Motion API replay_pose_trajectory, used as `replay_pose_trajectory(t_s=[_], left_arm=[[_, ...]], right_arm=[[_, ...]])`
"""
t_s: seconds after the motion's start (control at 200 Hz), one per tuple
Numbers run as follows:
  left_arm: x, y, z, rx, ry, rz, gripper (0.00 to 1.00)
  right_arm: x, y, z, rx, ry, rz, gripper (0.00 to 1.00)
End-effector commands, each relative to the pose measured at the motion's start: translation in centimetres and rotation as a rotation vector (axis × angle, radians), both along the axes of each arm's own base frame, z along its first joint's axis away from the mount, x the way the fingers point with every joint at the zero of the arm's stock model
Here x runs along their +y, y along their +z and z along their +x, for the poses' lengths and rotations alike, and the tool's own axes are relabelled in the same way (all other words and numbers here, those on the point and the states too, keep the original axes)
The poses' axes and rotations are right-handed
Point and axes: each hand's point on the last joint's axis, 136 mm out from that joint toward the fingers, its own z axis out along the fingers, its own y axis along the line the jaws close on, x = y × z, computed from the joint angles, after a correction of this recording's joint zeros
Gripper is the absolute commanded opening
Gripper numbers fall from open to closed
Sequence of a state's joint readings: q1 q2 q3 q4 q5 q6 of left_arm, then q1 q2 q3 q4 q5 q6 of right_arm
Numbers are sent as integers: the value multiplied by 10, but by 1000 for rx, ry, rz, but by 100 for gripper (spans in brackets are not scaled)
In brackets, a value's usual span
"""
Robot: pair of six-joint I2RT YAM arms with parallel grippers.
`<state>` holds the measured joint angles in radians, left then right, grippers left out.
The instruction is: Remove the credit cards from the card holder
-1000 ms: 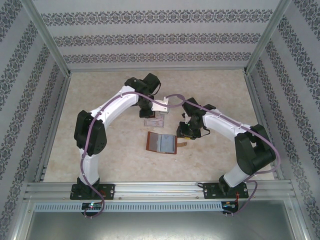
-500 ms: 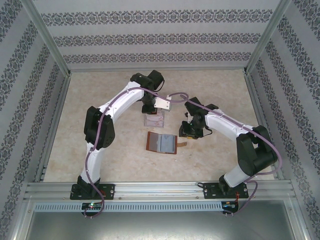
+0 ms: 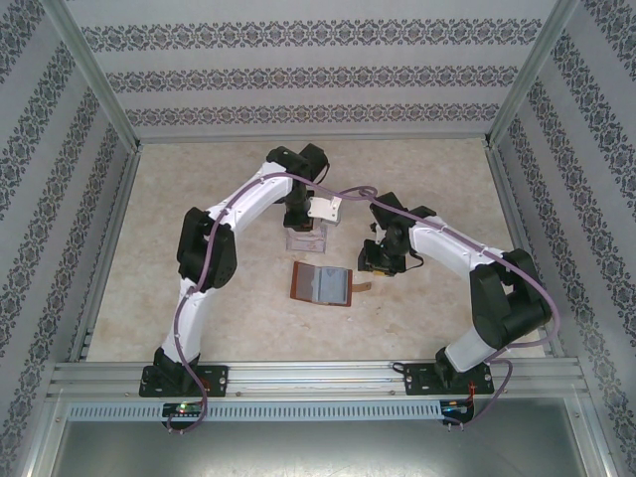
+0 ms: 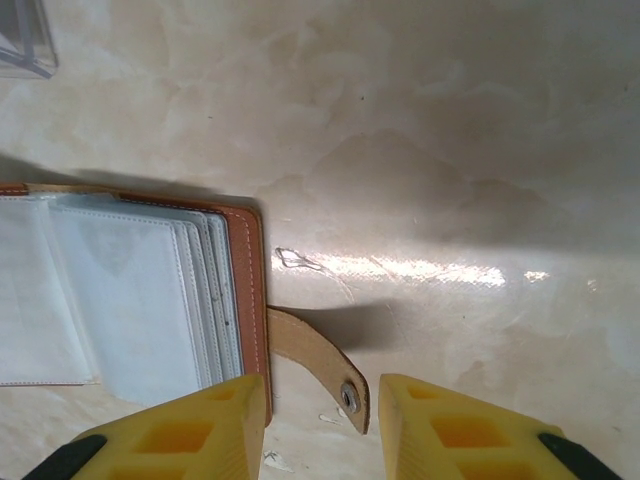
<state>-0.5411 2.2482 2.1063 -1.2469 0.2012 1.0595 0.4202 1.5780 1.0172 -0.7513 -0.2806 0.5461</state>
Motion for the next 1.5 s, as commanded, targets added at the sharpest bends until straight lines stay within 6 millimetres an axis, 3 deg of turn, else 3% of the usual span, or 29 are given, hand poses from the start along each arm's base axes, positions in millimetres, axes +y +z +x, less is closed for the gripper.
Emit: replay_pose_trajectory(t_s=[0.0,0.35,0.47,0.665,0.909,1.044,1.119,1.254,1.494], left_arm=[[7,-3,-5,42,-19,23,0],[4,-14,-9,96,-19,20,0],[6,-15,-6,91,-4,43,14],[-1,-2,3,47,14,-1,30],[-11,19,10,-7,65,-73,29],[-10,23,19,-53,171,-85,27],[-8,23,33,-111,273,-81,20],[-3,28,54,-195,493,-106,20],[9,34,60,-191,820,-165,16]], right_arm=[[-6,-7,-3,23,-10,-9,35],[-8,-10,-4,30,-14,-8,36],[-8,-10,-4,28,-15,-5,36],[-8,-9,-3,25,-17,-3,36],[-7,-7,-3,18,-19,0,35],[-6,-4,-2,10,-23,4,35],[-4,-3,-1,3,-24,12,35],[1,-3,-1,2,-23,32,35],[12,-3,-4,11,-11,67,35]])
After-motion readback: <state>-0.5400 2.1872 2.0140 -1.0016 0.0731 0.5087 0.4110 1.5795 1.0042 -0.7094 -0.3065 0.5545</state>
